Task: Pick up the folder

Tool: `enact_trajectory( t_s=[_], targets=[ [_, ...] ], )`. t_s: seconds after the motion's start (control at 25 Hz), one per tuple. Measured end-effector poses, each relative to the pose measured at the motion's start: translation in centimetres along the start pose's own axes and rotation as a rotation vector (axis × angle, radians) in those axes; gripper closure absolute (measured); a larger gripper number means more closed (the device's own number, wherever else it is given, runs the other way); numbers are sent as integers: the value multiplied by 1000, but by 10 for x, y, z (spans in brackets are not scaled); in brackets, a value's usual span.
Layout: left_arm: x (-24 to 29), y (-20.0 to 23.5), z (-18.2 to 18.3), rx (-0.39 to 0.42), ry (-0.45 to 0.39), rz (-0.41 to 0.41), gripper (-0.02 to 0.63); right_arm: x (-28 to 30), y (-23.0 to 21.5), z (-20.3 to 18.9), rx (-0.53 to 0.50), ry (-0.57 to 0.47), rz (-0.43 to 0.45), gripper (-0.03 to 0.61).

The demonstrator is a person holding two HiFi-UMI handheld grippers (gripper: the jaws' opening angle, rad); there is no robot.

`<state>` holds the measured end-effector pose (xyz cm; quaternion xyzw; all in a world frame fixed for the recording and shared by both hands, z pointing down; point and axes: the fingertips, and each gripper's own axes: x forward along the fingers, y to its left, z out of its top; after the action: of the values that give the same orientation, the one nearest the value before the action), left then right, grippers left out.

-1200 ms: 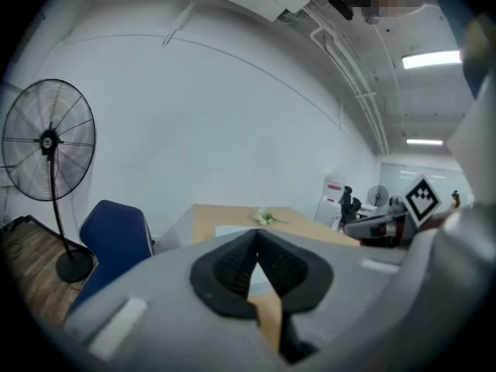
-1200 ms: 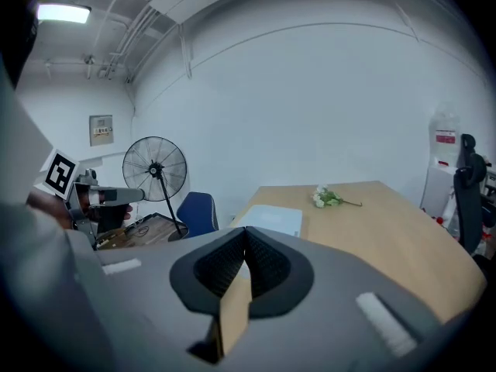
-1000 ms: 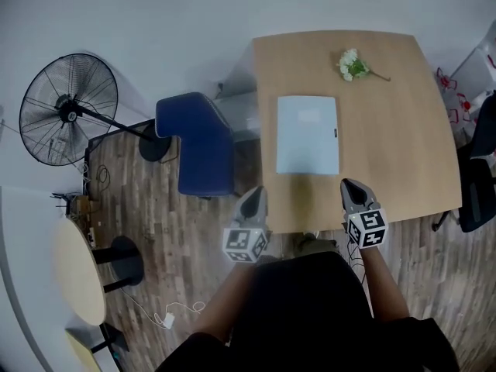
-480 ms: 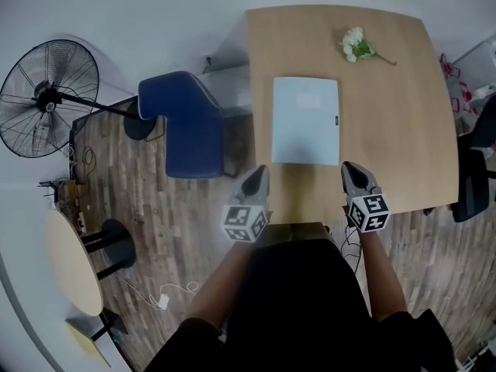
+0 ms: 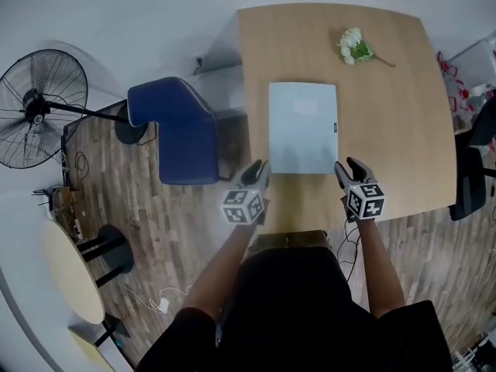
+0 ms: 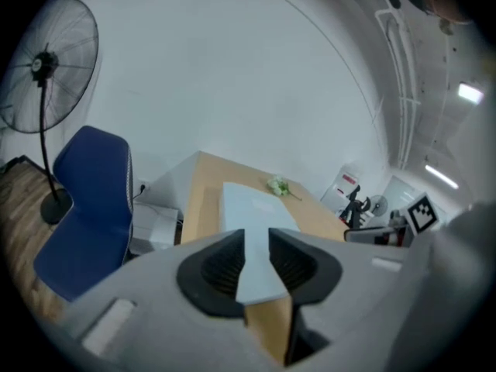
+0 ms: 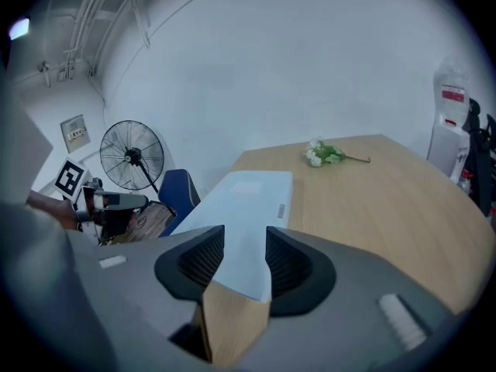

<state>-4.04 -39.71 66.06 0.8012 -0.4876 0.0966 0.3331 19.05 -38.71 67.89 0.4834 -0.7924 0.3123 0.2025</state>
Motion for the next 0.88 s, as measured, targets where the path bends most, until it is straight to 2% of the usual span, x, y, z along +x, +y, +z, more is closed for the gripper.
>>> enact_trajectory(
  t_s=[0.04, 0.12, 0.2, 0.28, 0.36, 0.44, 0.6, 0.72, 0.88],
  targets=[
    [8, 8, -3, -52, 9, -3, 501, 10, -1, -4, 17, 20, 19, 407],
    [21, 21, -9, -157, 17, -21, 424, 29, -3, -13, 91, 52, 66, 352],
    [35, 28, -17, -199, 42, -39, 379, 44, -7, -20, 191, 75, 87, 315],
    [51, 31, -27, -192, 95, -58, 356, 57, -13, -25, 226, 108, 77, 261],
    [66, 33, -38, -190, 149, -84, 325, 72, -20, -31, 189, 153, 52, 214],
    [79, 35, -47, -208, 184, -107, 295, 86, -22, -37, 183, 188, 54, 194],
    [95, 44, -59, -246, 235, -115, 244, 104, -20, -42, 240, 218, 90, 178],
    [102, 46, -63, -273, 258, -136, 233, 111, -22, -41, 258, 227, 92, 172],
    [112, 43, -72, -251, 298, -164, 233, 123, -26, -49, 268, 260, 113, 168]
  ],
)
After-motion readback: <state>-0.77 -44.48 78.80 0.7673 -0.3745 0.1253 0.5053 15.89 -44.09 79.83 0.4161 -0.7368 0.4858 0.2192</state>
